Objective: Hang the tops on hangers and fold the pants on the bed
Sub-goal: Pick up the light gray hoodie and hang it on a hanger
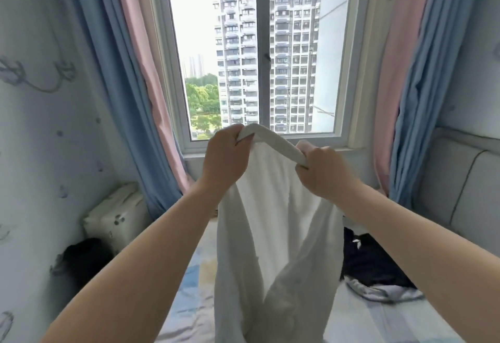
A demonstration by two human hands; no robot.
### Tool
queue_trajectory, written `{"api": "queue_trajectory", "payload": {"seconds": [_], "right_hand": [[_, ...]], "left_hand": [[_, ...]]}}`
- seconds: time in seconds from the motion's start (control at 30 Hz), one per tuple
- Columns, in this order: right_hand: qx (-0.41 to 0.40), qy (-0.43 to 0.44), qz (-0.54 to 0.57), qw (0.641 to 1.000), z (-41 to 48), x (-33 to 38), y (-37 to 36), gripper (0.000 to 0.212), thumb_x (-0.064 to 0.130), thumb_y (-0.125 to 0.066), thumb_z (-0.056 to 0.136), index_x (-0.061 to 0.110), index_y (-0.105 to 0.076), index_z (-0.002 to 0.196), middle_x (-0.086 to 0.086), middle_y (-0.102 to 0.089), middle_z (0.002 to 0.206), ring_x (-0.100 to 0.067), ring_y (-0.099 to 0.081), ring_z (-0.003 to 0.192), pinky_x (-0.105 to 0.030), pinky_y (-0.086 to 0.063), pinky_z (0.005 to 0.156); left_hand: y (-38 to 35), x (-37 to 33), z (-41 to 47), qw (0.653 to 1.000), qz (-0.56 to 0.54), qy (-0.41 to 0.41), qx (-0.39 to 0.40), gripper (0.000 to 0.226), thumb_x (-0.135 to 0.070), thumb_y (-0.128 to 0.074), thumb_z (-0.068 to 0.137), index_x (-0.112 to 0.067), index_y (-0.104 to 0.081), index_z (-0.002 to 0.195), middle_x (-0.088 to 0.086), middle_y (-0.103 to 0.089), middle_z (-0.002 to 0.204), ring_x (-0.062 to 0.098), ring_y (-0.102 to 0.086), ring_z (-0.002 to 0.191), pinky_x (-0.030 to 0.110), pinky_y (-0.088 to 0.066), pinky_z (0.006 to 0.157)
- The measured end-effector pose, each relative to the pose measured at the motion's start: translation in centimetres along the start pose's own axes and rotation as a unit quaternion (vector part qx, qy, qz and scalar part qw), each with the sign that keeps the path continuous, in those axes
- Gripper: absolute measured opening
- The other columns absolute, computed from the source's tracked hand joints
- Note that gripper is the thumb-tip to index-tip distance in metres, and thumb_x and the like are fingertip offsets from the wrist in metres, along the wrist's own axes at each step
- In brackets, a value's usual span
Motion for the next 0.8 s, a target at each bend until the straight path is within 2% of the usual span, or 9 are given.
{"api": "queue_trajectory", "payload": {"seconds": [0.13, 0.23, 0.3, 0.43, 0.5, 0.57, 0.63, 0.7, 0.8], "right_hand": [[0.052, -0.049, 0.048, 0.996, -0.8, -0.8, -3.7, 0.014, 0.007, -0.043, 0.088, 0.019, -0.048, 0.084, -0.001, -0.055, 0.07, -0.025, -0.056, 0.065, -0.033, -0.043, 0.054], [0.133, -0.126, 0.087, 0.979, -3.0, -2.3, -8.0, 0.023, 0.005, -0.039, 0.086, 0.02, -0.047, 0.07, -0.003, -0.059, 0.068, -0.019, -0.056, 0.06, -0.029, -0.036, 0.046], [0.183, -0.179, 0.095, 0.962, -5.2, -3.5, -11.0, 0.024, 0.005, -0.04, 0.082, 0.018, -0.051, 0.065, -0.003, -0.062, 0.069, -0.018, -0.055, 0.059, -0.028, -0.035, 0.044], [0.285, -0.265, 0.088, 0.917, -9.5, -5.5, -16.2, 0.022, 0.006, -0.042, 0.08, 0.013, -0.053, 0.062, -0.005, -0.06, 0.069, -0.02, -0.052, 0.057, -0.025, -0.036, 0.045], [0.288, -0.298, 0.168, 0.894, -10.0, -5.6, -16.6, 0.026, 0.002, -0.045, 0.082, 0.015, -0.044, 0.059, -0.006, -0.049, 0.063, -0.019, -0.043, 0.058, -0.026, -0.033, 0.052], [0.241, -0.298, 0.258, 0.887, -8.9, -5.1, -15.8, 0.029, 0.001, -0.05, 0.087, 0.014, -0.049, 0.062, -0.006, -0.046, 0.063, -0.017, -0.043, 0.061, -0.03, -0.033, 0.059], [0.203, -0.274, 0.315, 0.886, -7.1, -3.7, -14.1, 0.025, 0.006, -0.053, 0.095, 0.009, -0.059, 0.071, -0.009, -0.051, 0.067, -0.019, -0.048, 0.064, -0.031, -0.036, 0.06], [0.207, -0.237, 0.367, 0.875, -5.4, -1.5, -12.1, 0.022, 0.009, -0.054, 0.098, -0.002, -0.063, 0.081, -0.012, -0.055, 0.076, -0.022, -0.051, 0.069, -0.035, -0.039, 0.065], [0.215, -0.18, 0.411, 0.868, -3.3, 1.7, -9.5, 0.027, 0.011, -0.058, 0.097, -0.015, -0.059, 0.1, -0.013, -0.055, 0.086, -0.025, -0.049, 0.078, -0.04, -0.037, 0.071]], "left_hand": [[2.2, 1.6, 0.3, 1.0, -0.004, 0.009, -0.008, 0.031, -0.018, -0.051, 0.098, 0.0, -0.057, 0.074, -0.004, -0.045, 0.057, 0.004, -0.037, 0.046, 0.015, -0.031, 0.045], [3.1, 4.4, -0.9, 0.997, -0.042, 0.065, -0.011, 0.037, -0.022, -0.053, 0.1, -0.001, -0.054, 0.07, -0.01, -0.038, 0.05, 0.005, -0.031, 0.043, 0.019, -0.028, 0.045], [3.6, 6.2, -1.7, 0.991, -0.076, 0.107, -0.01, 0.041, -0.027, -0.052, 0.102, 0.003, -0.054, 0.074, -0.006, -0.035, 0.051, 0.01, -0.03, 0.045, 0.025, -0.028, 0.045], [4.8, 9.0, -2.6, 0.979, -0.107, 0.168, -0.046, 0.04, -0.031, -0.052, 0.103, -0.015, -0.053, 0.067, -0.014, -0.033, 0.043, 0.006, -0.029, 0.039, 0.022, -0.026, 0.039], [5.1, 10.5, -3.1, 0.972, -0.116, 0.193, -0.064, 0.042, -0.031, -0.05, 0.104, -0.018, -0.046, 0.065, -0.015, -0.032, 0.043, 0.005, -0.029, 0.037, 0.021, -0.025, 0.037], [5.2, 12.3, -3.8, 0.966, -0.088, 0.232, -0.077, 0.045, -0.031, -0.047, 0.105, -0.019, -0.041, 0.063, -0.011, -0.036, 0.047, 0.009, -0.034, 0.041, 0.021, -0.028, 0.038], [5.0, 14.1, -4.7, 0.956, -0.06, 0.276, -0.077, 0.04, -0.025, -0.043, 0.105, -0.014, -0.049, 0.067, -0.001, -0.046, 0.059, 0.016, -0.044, 0.054, 0.025, -0.035, 0.047], [4.3, 15.3, -5.7, 0.945, -0.07, 0.313, -0.065, 0.03, -0.017, -0.042, 0.103, -0.009, -0.062, 0.082, 0.008, -0.058, 0.075, 0.023, -0.053, 0.07, 0.03, -0.043, 0.057], [2.5, 15.4, -7.2, 0.938, -0.116, 0.326, 0.013, 0.013, -0.022, -0.056, 0.1, -0.014, -0.06, 0.109, 0.007, -0.065, 0.106, 0.028, -0.065, 0.097, 0.043, -0.058, 0.083]]}}
Point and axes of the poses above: each hand's wrist, its own z-axis towards the middle knuckle, its own y-axis out of the back of the hand, x = y × z, the point moved 1 cm from there along z, towards the middle knuckle
